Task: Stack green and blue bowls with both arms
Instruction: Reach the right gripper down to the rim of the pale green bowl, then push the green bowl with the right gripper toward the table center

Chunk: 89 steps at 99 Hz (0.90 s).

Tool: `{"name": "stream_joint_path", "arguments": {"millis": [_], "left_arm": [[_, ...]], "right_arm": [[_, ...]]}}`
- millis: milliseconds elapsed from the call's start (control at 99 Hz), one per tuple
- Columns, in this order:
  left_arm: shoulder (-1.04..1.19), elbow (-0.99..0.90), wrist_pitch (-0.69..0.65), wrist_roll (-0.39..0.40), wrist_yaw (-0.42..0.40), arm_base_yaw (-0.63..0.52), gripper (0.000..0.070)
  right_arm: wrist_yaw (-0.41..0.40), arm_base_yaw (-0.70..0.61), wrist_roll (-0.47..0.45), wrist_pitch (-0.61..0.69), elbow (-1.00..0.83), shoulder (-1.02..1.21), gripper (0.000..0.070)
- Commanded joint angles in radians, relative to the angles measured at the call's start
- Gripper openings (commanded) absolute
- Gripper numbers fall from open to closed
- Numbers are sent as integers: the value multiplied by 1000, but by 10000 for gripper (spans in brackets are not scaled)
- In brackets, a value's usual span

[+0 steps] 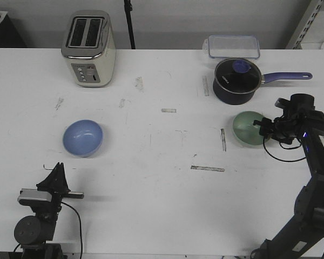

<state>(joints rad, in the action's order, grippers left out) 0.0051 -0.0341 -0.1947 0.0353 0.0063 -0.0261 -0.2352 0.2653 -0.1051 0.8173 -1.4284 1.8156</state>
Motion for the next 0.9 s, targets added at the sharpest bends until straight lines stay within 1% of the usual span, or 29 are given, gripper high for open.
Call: {"name": "stream_joint_path", "arguments": {"millis": [0,61,303,363,495,586,697,888], "left_arm": [[-2,22,-15,2,4,2,2],[-2,22,-16,2,4,2,2],[-2,22,-15,2,4,2,2],[-2,22,-15,2,4,2,2],[-2,22,-15,2,4,2,2],[-2,22,-15,2,4,2,2],[-2,22,-15,2,4,2,2],[-2,22,-15,2,4,2,2]], "right_arm": [[-1,3,-1,-5,-18,20,67],[-2,3,-1,-4,-19,18,3],[-7,-6,-14,-2,-19,-18,3],[-17,-13,-33,-1,-19,-43,3],[-66,-48,-77,-1,-19,-106,3],[-73,-92,-118,-1,-19,-144,3],[-77,-164,-131,6,-19,-163,3],[-76,-355,-146,26,-17,-162,3]]}}
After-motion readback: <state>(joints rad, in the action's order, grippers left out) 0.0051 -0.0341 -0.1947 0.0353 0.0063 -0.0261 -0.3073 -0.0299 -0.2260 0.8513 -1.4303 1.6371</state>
